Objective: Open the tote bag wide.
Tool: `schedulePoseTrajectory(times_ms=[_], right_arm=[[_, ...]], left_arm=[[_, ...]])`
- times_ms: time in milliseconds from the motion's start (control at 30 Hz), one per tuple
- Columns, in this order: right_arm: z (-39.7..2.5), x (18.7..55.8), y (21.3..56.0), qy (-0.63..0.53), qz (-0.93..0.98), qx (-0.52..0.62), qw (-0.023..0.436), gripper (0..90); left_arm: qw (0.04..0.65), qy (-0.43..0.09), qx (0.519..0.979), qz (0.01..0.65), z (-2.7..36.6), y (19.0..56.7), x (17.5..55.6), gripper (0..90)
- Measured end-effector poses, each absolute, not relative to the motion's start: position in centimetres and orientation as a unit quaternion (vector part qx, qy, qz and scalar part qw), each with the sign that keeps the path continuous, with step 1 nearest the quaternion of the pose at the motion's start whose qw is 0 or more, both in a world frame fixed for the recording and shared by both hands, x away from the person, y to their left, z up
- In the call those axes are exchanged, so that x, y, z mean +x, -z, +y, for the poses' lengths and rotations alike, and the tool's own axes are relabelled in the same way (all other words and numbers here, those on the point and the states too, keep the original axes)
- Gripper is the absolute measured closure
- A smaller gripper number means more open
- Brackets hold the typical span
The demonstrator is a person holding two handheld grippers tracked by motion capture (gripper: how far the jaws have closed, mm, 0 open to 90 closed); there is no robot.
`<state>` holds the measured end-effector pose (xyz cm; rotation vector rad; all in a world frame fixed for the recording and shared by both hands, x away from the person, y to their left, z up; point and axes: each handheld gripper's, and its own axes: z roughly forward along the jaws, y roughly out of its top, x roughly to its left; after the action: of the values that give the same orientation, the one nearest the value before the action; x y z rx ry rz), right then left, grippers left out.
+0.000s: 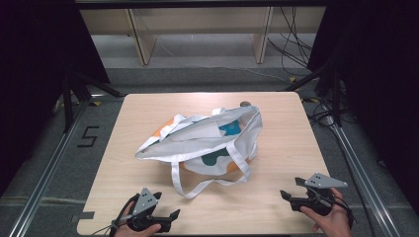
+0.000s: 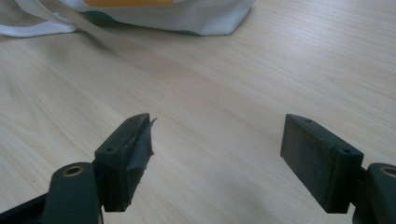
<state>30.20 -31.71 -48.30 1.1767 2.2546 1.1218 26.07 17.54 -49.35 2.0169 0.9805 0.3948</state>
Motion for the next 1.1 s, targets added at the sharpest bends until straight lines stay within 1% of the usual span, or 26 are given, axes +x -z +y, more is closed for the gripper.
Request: schedulePoseTrajectory(times_ms=[67, 100, 200, 233, 300, 333, 400, 433, 533, 567, 600, 667, 700, 733, 800, 833, 867, 900, 933, 967, 1000, 1033, 1067, 1100], right_arm=[[-31.7, 30.2, 48.3, -0.395, 0.797, 0.417, 0.186, 25.8], [-31.7, 30.2, 48.3, -0.397, 0.798, 0.415, 0.181, 25.8], [-31.7, 30.2, 48.3, -0.398, 0.798, 0.414, 0.181, 25.5], [-31.5, 30.1, 48.4, -0.401, 0.793, 0.426, 0.168, 25.4], [-31.5, 30.0, 48.3, -0.398, 0.793, 0.428, 0.170, 25.1], [-31.7, 30.2, 48.4, -0.397, 0.800, 0.412, 0.180, 24.8], [-31.7, 30.2, 48.4, -0.397, 0.800, 0.413, 0.180, 24.7], [-31.4, 30.1, 48.4, -0.400, 0.794, 0.427, 0.167, 24.0], [-31.4, 29.9, 48.3, -0.397, 0.793, 0.432, 0.165, 23.0], [-31.3, 30.1, 48.3, -0.406, 0.793, 0.419, 0.173, 21.5], [-31.4, 30.2, 48.2, -0.406, 0.797, 0.417, 0.166, 21.0], [-31.3, 30.2, 48.2, -0.406, 0.795, 0.417, 0.170, 19.9], [-31.1, 30.2, 48.1, -0.413, 0.793, 0.416, 0.165, 19.4], [-30.9, 30.2, 47.8, -0.418, 0.790, 0.415, 0.169, 19.8], [-30.8, 30.3, 47.6, -0.421, 0.791, 0.408, 0.173, 19.8], [-30.8, 30.4, 47.3, -0.414, 0.795, 0.407, 0.177, 20.1], [-30.5, 30.5, 46.8, -0.422, 0.791, 0.409, 0.169, 24.1], [-30.5, 30.7, 46.6, -0.419, 0.797, 0.399, 0.170, 27.9], [-30.5, 30.7, 46.6, -0.419, 0.797, 0.399, 0.170, 27.9], [-30.3, 31.0, 46.2, -0.423, 0.799, 0.392, 0.171, 38.6], [-30.3, 31.0, 46.2, -0.423, 0.799, 0.392, 0.171, 38.6], [-30.1, 31.2, 45.9, -0.425, 0.800, 0.390, 0.165, 42.1], [-29.9, 31.5, 45.3, -0.424, 0.806, 0.380, 0.162, 53.3], [-29.4, 31.8, 44.4, -0.430, 0.813, 0.364, 0.149, 63.5]], left_arm=[[0.430, -0.156, 0.797, 0.395, 17.3, 49.4, 26.0, 15.1], [0.416, -0.161, 0.811, 0.378, 17.6, 49.3, 26.1, 15.1], [0.415, -0.161, 0.812, 0.377, 17.7, 49.3, 26.1, 15.1], [0.412, -0.162, 0.815, 0.375, 17.7, 49.2, 26.2, 15.1], [0.412, -0.161, 0.814, 0.378, 17.7, 49.3, 26.1, 15.1], [0.412, -0.161, 0.813, 0.379, 17.7, 49.3, 26.1, 15.1], [0.411, -0.161, 0.814, 0.378, 17.7, 49.2, 26.1, 15.1], [0.410, -0.161, 0.814, 0.378, 17.7, 49.3, 26.1, 15.1], [0.415, -0.161, 0.811, 0.379, 17.6, 49.3, 26.2, 15.2], [0.411, -0.160, 0.813, 0.381, 17.7, 49.2, 26.2, 15.2], [0.413, -0.155, 0.810, 0.387, 17.6, 49.3, 26.2, 15.3], [0.412, -0.158, 0.813, 0.381, 17.6, 49.2, 26.3, 15.8], [0.423, -0.157, 0.805, 0.387, 17.4, 49.3, 26.3, 15.8], [0.421, -0.159, 0.805, 0.387, 17.5, 49.3, 26.3, 18.8], [0.424, -0.160, 0.804, 0.385, 17.4, 49.3, 26.4, 20.0], [0.410, -0.161, 0.810, 0.387, 17.6, 49.2, 26.5, 21.8], [0.410, -0.156, 0.810, 0.390, 17.6, 49.0, 26.7, 32.0], [0.407, -0.158, 0.815, 0.381, 17.8, 48.9, 26.8, 35.2], [0.407, -0.158, 0.815, 0.381, 17.8, 48.9, 26.8, 41.2], [0.408, -0.158, 0.814, 0.381, 17.8, 48.8, 26.9, 46.7], [0.407, -0.162, 0.818, 0.373, 17.9, 48.6, 27.0, 46.7], [0.404, -0.168, 0.822, 0.364, 18.0, 48.2, 27.0, 50.7], [0.408, -0.166, 0.823, 0.360, 18.0, 48.0, 27.1, 58.3], [0.412, -0.171, 0.821, 0.358, 18.0, 47.5, 27.4, 68.9]])
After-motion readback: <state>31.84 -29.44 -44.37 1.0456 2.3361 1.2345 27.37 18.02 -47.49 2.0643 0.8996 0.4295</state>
